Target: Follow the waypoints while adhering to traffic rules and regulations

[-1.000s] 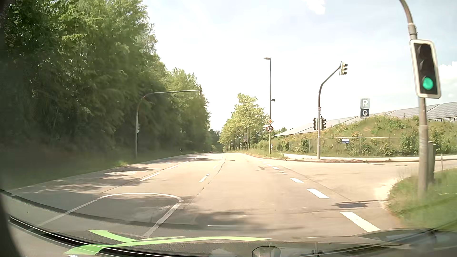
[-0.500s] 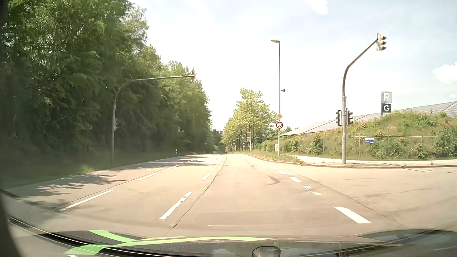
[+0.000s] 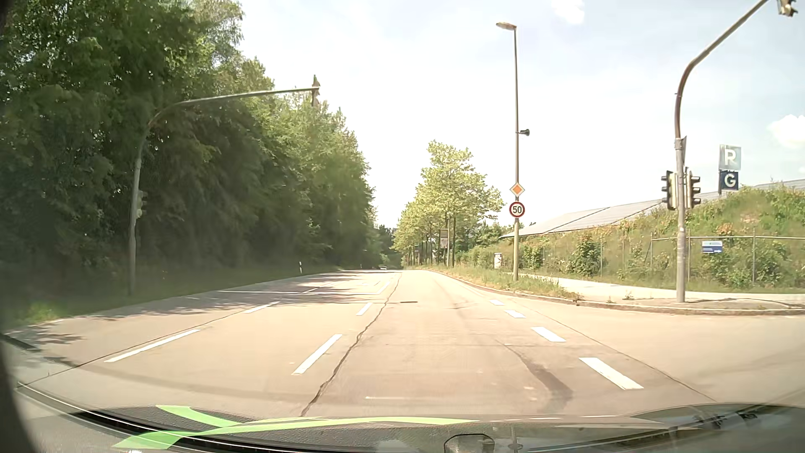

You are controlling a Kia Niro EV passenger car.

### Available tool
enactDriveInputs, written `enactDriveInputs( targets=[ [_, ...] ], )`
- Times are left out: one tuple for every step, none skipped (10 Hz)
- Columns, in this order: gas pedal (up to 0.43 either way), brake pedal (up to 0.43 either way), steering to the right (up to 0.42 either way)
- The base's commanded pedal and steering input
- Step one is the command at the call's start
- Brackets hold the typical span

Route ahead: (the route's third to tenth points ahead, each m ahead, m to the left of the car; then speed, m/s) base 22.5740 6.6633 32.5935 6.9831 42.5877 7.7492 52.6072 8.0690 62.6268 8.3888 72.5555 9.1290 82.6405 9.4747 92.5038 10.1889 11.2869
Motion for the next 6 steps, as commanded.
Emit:
enactDriveInputs(
  targets=[
    [0.157, 0.000, -0.010],
    [0.157, 0.000, -0.009],
    [0.157, 0.000, -0.009],
    [0.157, 0.000, -0.009],
    [0.157, 0.000, -0.009],
    [0.157, 0.000, -0.009]
  ],
)
